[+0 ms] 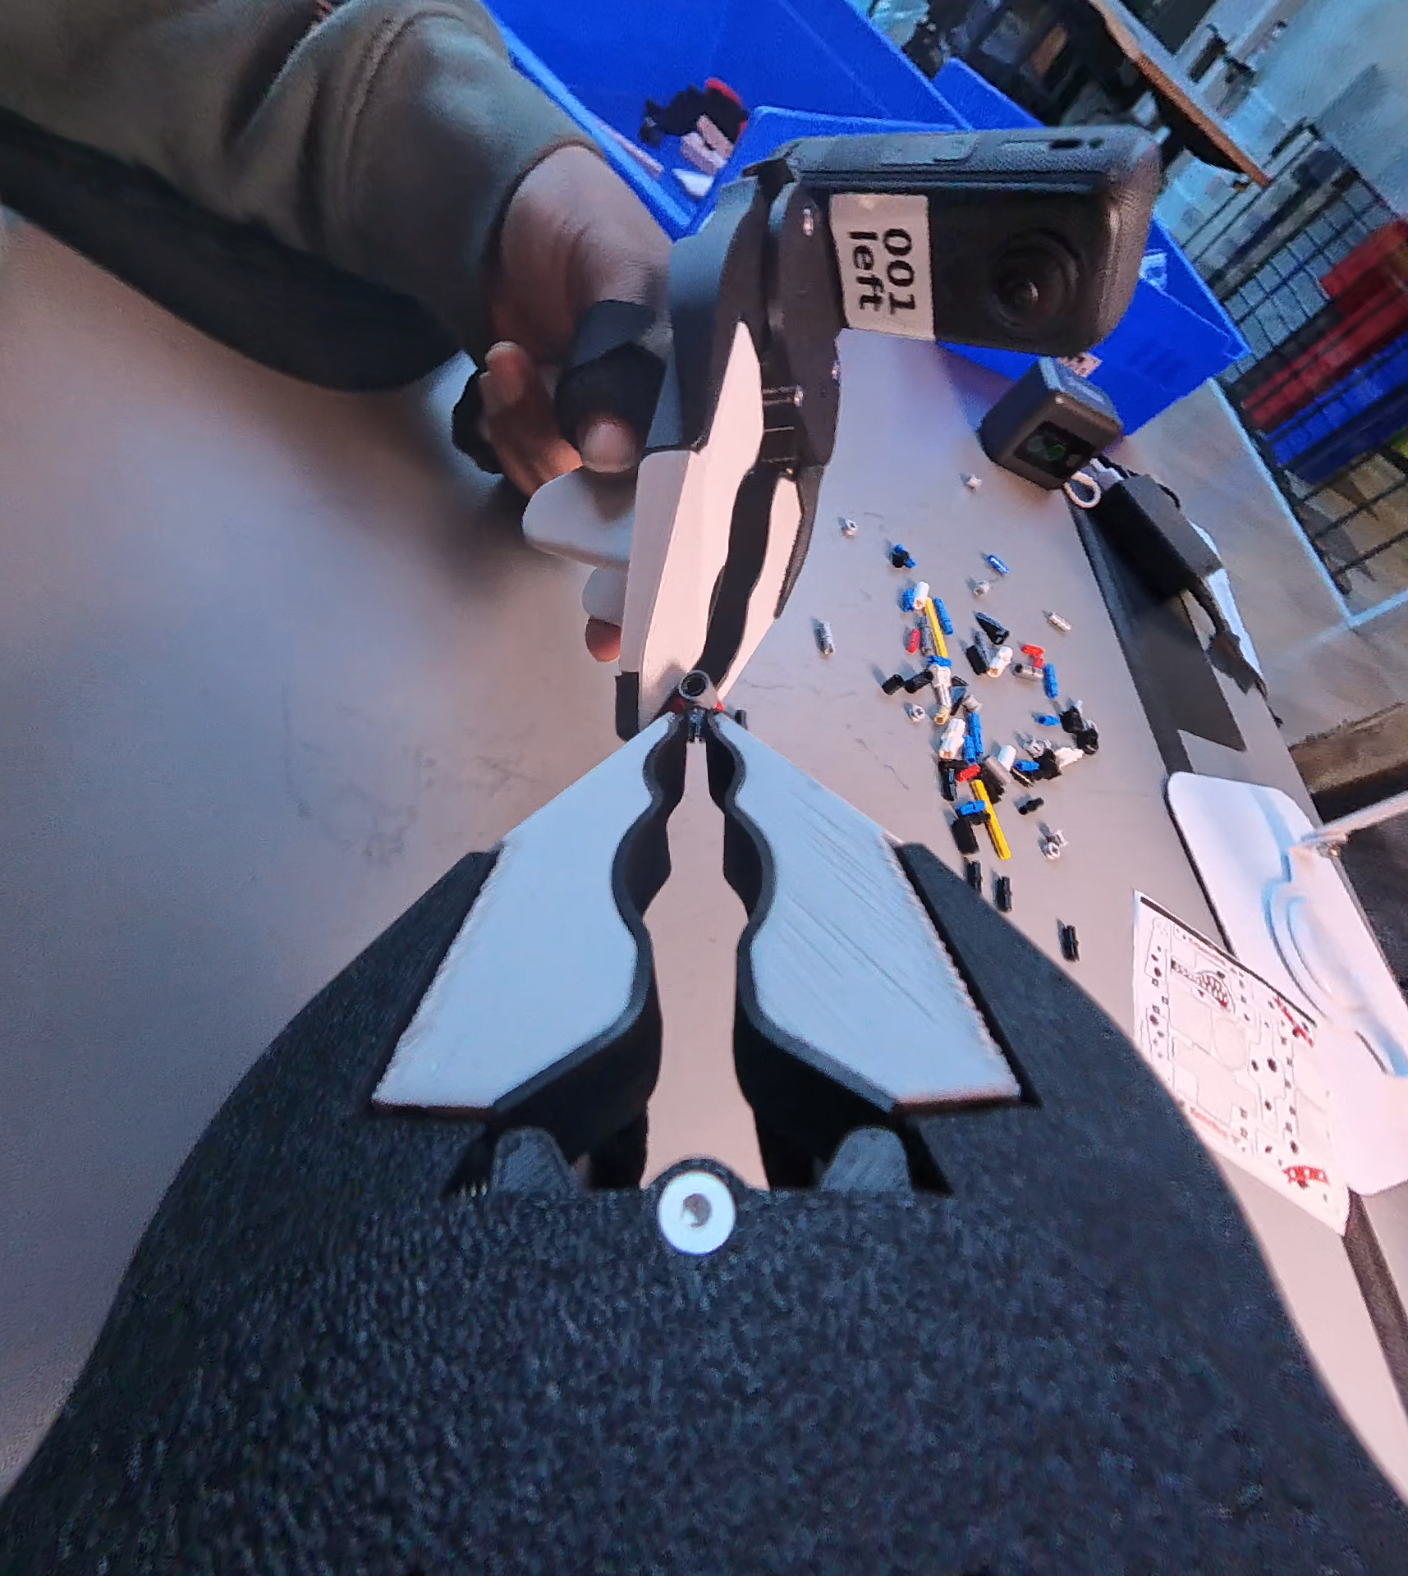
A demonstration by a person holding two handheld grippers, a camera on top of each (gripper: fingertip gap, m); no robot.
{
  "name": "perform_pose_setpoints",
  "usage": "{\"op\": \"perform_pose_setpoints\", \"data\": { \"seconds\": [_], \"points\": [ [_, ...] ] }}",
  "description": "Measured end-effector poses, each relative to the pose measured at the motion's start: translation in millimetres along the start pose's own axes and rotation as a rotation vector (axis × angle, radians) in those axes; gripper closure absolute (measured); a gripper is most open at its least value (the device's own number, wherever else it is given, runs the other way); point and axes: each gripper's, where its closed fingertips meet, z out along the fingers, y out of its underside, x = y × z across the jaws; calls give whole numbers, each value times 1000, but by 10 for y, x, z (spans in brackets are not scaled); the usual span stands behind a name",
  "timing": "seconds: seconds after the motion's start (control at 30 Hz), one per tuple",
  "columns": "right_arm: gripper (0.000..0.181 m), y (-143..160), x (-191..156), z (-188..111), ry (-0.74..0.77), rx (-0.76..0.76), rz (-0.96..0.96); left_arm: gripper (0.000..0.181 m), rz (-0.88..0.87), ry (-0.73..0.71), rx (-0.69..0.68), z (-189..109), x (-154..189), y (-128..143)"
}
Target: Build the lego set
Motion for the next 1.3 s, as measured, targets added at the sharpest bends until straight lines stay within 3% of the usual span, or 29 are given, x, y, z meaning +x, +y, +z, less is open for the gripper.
{"op": "perform_pose_setpoints", "data": {
  "seconds": [0.23,0.67,1.03,1.23,1.3],
  "points": [
    [178,10,-137,-2,-110,-56,-109,174,18,5,-89,32,29,136],
    [178,9,-9,-17,10,-46,-19,175,-50,11,15,20,5,-3],
    [178,0,-83,-18,-68,-47,-38,174,-41,20,-25,30,35,69],
    [177,-1,-33,-6,-39,-54,1,174,-63,18,12,6,12,20],
    [164,-4,20,-52,-32,-46,57,174,-73,-22,15,-12,-60,19]
  ]
}}
